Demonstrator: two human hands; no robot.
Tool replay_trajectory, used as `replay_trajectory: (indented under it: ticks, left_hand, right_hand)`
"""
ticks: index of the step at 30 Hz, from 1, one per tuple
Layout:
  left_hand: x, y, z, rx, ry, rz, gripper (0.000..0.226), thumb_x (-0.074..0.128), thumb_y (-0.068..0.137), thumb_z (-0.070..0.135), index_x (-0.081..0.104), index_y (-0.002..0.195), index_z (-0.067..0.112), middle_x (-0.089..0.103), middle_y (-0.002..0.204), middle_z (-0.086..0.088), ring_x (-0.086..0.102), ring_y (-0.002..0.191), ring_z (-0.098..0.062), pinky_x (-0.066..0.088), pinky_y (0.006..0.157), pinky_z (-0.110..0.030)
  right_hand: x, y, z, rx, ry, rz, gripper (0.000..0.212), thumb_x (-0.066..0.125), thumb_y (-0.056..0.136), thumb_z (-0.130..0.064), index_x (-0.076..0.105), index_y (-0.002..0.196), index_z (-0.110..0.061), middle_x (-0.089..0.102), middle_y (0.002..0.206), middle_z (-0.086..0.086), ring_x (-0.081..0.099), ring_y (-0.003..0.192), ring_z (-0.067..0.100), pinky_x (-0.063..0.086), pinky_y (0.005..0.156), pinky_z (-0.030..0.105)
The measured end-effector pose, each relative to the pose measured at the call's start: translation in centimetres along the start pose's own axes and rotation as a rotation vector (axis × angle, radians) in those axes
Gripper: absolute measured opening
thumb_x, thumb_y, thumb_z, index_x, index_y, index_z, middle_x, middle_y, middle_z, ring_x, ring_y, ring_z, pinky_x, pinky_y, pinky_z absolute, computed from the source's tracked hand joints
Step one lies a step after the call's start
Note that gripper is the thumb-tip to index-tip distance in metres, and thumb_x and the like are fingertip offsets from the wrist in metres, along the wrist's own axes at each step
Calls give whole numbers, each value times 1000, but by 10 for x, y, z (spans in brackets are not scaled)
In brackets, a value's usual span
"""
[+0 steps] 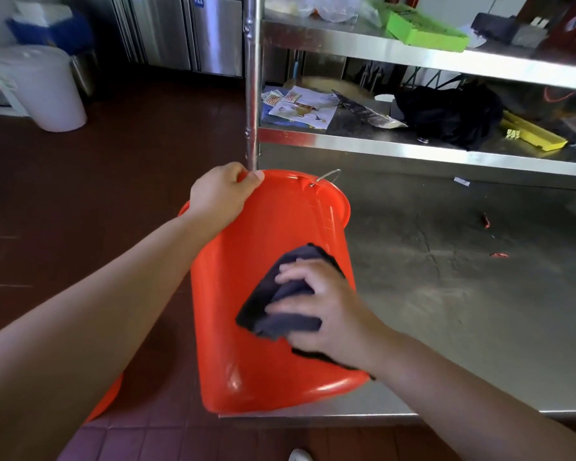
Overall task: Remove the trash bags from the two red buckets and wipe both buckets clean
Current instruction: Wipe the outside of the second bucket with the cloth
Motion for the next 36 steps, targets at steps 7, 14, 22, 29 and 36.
replay_trajectory:
  ticks: [7,14,22,29,36]
  left_hand:
    - [23,-8,6,-104,-102,2,45,40,93,54,59,87,14,54,65,2,56,74,-25,33,56,-32]
    - [22,-3,8,-76,-105,-14,54,43,87,64,50,69,14,51,61,2,52,65,-23,32,52,-32]
    - [23,-1,-8,-123,-177,-103,62,42,85,66,56,78,6,57,70,-4,55,68,-22,39,60,-35]
    - [28,2,-18,-154,-329,-206,62,45,79,69,63,86,9,66,89,-13,62,84,-27,50,77,-42]
    - [30,6,-22,-170,-427,-221,64,49,72,70,62,79,8,53,70,-6,52,67,-19,40,64,-34]
  right_hand:
    - [-57,58,99,356,2,174,28,75,73,-5,75,100,-12,50,114,2,48,115,19,30,101,17]
    - [-47,42,93,363,32,201,31,75,74,-15,73,105,-18,45,116,-8,43,115,9,26,99,9]
    - [-34,-43,29,230,21,77,30,77,71,-19,75,101,-18,53,124,5,47,122,13,40,102,36]
    - [-23,-57,17,71,5,-40,31,80,73,-21,75,103,-18,51,124,0,46,125,18,37,105,43]
    - [-40,15,67,161,76,45,32,76,68,-10,75,99,-15,55,118,8,49,116,16,37,103,29]
Point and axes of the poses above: each hand's wrist, its own y-axis towards the middle knuckle, its own x-axis out of the palm, z = x × y, the point moved 8 cm from there along y, towards the middle knuckle
